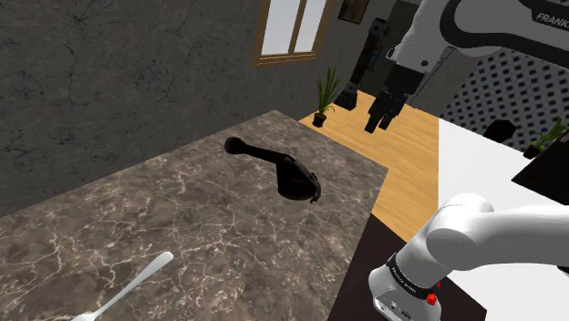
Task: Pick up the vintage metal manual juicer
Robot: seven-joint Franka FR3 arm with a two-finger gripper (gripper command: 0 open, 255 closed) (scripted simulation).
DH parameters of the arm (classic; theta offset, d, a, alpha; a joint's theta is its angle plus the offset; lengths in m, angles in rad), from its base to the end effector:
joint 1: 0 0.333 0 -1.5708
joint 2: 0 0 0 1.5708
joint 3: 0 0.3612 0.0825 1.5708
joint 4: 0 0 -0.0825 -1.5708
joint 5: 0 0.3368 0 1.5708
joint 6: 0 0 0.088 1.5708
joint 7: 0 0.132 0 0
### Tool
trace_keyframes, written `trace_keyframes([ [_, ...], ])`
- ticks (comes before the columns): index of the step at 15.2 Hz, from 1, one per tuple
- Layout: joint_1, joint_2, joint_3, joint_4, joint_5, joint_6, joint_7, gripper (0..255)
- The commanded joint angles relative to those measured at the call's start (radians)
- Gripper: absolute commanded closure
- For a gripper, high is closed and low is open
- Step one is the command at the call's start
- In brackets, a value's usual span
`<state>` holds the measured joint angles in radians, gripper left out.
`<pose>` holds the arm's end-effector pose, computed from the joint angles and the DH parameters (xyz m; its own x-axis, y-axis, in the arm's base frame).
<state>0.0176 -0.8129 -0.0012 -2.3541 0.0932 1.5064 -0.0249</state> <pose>0.2117 0.0161 0.5993 0.9984 0.0476 -0.0322 0.0443 -0.9945 -0.0947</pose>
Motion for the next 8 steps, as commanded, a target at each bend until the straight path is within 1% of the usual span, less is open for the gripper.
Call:
trace_keyframes([
  [1,0.0,0.0,0.0,0.0,0.0,0.0,0.0,0],
  [8,0.046,0.284,0.087,0.109,0.02,0.095,0.024,0],
])
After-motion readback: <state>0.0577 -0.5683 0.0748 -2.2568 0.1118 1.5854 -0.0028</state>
